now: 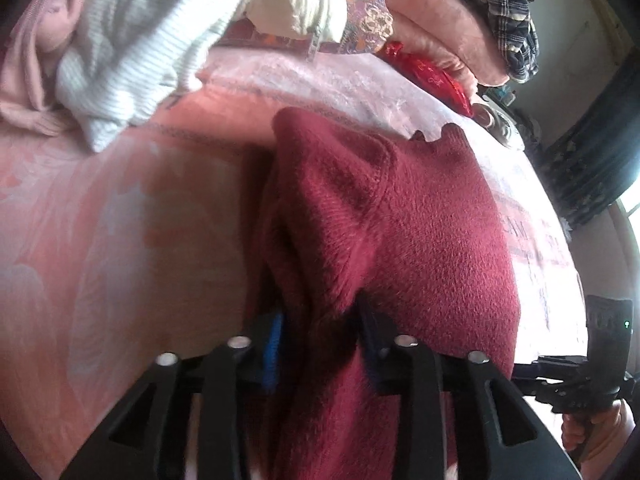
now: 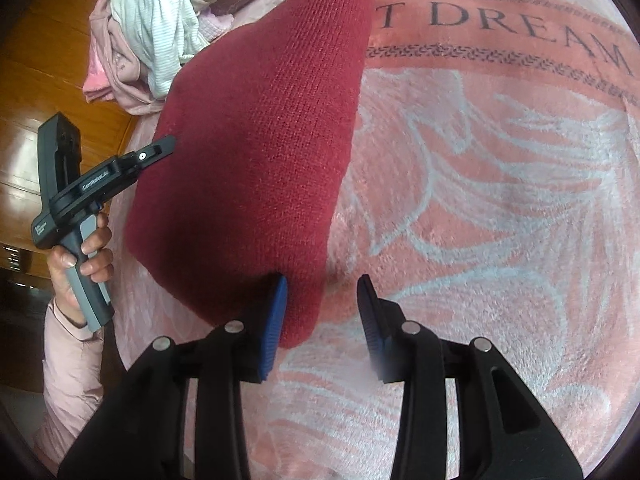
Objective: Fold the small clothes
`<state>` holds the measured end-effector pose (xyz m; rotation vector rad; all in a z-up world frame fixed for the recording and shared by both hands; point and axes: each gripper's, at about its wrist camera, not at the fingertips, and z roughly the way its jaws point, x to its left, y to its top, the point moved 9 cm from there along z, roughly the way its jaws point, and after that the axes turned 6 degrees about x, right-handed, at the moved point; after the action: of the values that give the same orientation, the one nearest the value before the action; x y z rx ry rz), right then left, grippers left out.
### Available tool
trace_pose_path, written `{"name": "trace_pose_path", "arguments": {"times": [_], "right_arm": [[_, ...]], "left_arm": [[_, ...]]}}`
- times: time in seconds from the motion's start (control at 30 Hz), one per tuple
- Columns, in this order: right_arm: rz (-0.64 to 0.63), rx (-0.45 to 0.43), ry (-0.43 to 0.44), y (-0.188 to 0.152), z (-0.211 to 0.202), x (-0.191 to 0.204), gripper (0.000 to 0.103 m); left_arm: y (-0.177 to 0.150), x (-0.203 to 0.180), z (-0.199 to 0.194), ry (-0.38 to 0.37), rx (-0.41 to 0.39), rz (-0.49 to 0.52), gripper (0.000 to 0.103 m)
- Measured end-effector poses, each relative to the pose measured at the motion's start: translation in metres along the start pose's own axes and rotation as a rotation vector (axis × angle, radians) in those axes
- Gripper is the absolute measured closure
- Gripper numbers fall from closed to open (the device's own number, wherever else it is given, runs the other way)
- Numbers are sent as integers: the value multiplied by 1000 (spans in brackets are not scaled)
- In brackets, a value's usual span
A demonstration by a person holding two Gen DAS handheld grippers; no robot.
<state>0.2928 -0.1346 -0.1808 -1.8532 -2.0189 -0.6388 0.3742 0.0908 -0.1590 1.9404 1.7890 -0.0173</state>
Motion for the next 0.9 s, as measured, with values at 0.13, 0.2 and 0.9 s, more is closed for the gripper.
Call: {"name": "trace_pose_path", "arguments": {"times": [0.13, 0.2, 0.9], "right_arm": [[-17, -14, 126, -8, -17, 10, 54], [-28, 1, 142, -11, -15, 13, 54], [-29, 36, 137, -9, 15, 22, 54]], "left_arm": [[-17, 4, -27, -13, -14, -18, 46], [-31, 6, -36, -8, -14, -19, 43], [-65, 22, -31, -43, 24, -48, 87]]}}
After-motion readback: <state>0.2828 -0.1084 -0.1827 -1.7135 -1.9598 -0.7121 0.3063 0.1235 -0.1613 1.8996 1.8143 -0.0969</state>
